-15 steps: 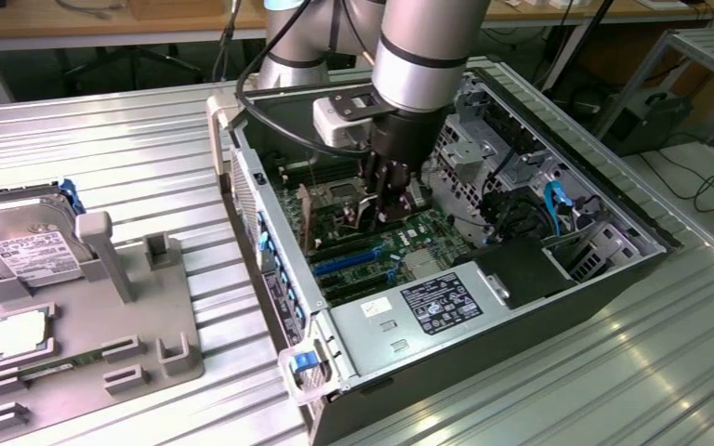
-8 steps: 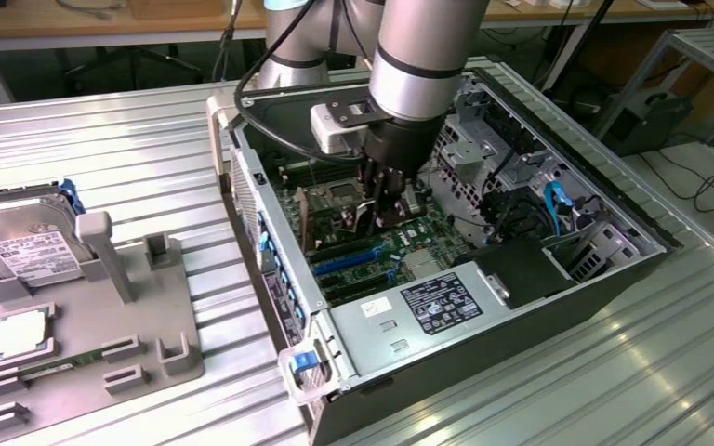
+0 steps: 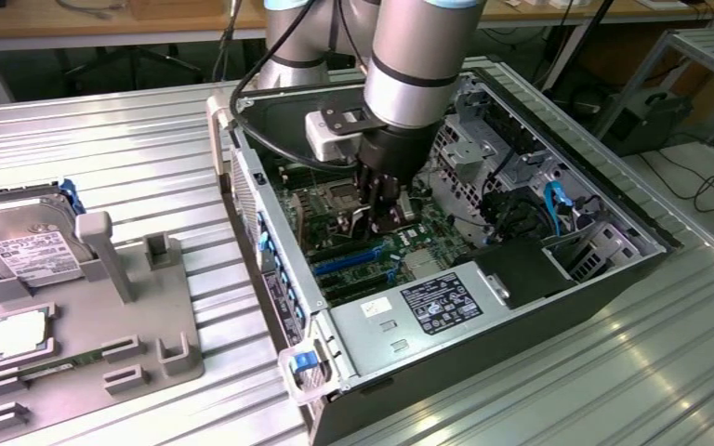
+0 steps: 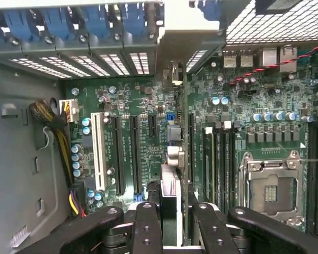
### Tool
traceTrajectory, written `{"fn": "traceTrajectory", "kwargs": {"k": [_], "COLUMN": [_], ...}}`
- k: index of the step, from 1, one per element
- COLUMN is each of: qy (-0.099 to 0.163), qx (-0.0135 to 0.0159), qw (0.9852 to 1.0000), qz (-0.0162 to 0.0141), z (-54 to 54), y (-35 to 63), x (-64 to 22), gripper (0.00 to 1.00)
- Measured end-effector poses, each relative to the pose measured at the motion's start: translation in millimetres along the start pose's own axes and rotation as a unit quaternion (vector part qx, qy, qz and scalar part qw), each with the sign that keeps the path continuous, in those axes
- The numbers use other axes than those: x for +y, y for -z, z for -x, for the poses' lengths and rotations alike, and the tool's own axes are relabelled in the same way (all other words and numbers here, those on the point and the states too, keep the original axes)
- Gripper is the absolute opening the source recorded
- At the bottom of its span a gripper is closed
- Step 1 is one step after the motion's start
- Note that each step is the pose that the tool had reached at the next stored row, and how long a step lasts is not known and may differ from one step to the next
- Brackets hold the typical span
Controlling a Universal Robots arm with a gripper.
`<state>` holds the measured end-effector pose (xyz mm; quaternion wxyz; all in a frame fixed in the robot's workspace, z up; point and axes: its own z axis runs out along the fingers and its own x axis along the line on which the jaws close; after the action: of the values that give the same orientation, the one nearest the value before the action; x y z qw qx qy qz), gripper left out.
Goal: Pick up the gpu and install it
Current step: 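Insert the gpu into the slot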
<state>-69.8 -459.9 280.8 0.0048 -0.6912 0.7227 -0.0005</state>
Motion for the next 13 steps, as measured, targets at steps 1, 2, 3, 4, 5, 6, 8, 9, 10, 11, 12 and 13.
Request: {"fn": "traceTrajectory", "kwargs": {"k": [1,2,3,4,5,6,8,9,10,11,12,13], "qy": [0.0,0.0,0.0,0.0,0.0,0.0,0.002,0.002,0.003,0.003,0.003,0.003], "qx": [0.0,0.0,0.0,0.0001,0.0,0.0001,0.0,-0.0001,-0.0001,-0.0001,0.0,0.0], "qw": [1.0,1.0,1.0,1.0,1.0,1.0,1.0,1.0,1.0,1.0,1.0,1.0], "qz": [0.0001,0.0001,0.0001,0.0002,0.0002,0.0002,0.0002,0.0002,0.0002,0.0002,0.0002,0.0002], "z": [-0.6,-0.7,-0.8,-0.8,-0.8,-0.9,-1.3,-1.3,-1.3,-1.3,-1.3,-1.4], "y": [-1.4,-2.9,-4.2,-5.1,-5.7,-6.2,-7.5,-8.8,-9.8,-10.7,-11.4,-11.8], "x": [0.0,0.1,0.4,0.7,1.2,1.9,2.5,2.5,2.6,2.7,3.1,3.6], "gripper": [0.28,0.28,0.28,0.28,0.28,0.28,0.28,0.28,0.28,0.28,0.28,0.28]}}
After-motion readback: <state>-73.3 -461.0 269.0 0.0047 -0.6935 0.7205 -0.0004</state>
